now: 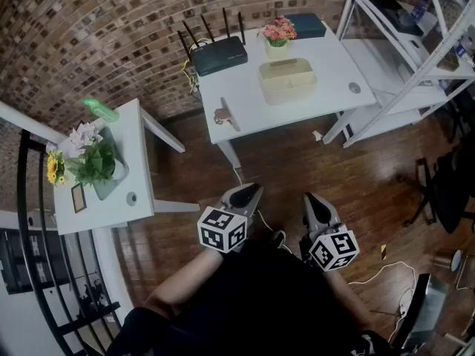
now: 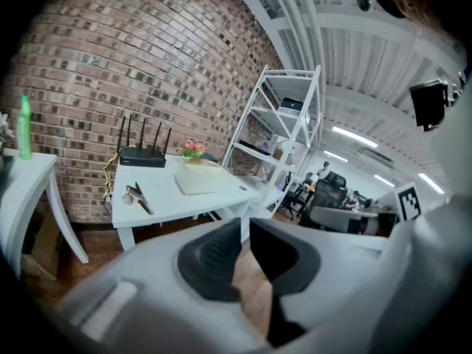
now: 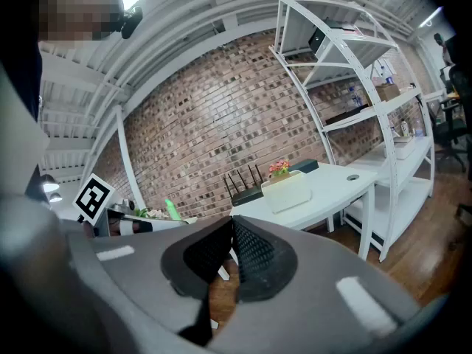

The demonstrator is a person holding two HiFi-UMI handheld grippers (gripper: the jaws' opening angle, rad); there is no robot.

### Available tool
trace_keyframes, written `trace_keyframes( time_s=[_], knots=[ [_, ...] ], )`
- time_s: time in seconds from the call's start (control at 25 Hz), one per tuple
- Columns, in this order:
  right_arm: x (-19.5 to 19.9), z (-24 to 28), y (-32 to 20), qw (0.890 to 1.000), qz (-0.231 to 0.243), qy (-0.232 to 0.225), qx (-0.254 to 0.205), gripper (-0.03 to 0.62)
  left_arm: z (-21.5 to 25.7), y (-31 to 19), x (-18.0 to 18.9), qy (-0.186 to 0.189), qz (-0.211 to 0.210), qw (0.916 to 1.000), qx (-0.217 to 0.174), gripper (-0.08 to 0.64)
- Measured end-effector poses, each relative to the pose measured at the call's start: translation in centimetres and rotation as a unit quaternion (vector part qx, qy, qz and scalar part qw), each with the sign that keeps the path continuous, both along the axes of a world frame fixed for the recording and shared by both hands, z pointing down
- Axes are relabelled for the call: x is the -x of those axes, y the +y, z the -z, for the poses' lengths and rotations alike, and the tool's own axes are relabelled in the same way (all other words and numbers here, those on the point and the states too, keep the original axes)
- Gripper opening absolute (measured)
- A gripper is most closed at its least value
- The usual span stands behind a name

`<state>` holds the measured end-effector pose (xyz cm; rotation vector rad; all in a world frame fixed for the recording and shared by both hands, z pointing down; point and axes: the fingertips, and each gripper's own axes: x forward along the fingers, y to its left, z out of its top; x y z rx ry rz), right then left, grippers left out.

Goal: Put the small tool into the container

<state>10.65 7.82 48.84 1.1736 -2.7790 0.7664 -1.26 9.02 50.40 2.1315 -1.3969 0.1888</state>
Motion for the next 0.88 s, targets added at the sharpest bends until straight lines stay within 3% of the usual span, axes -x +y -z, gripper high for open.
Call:
trace_keyframes(
  time_s=[0.2, 0.56, 0.88],
  knots=[
    [-1.8, -0.3, -0.9, 1.000, 0.004, -0.009, 0.006, 0.011, -1.0, -2.6, 2.1, -0.009, 0.042, 0.9990, 0.015, 0.073],
    [0.0, -1.0, -4.7, 1.000, 0.008, -0.010, 0.018, 0.012, -5.3, -8.7, 12.4, 0.004, 0.131, 0.9884, 0.077, 0.107],
    [1.9, 0.5, -11.7, 0.999, -0.032, 0.036, 0.001, 0.011, -12.3, -18.1, 20.2, 0.041, 0.142, 0.9808, 0.128, 0.107]
  ],
)
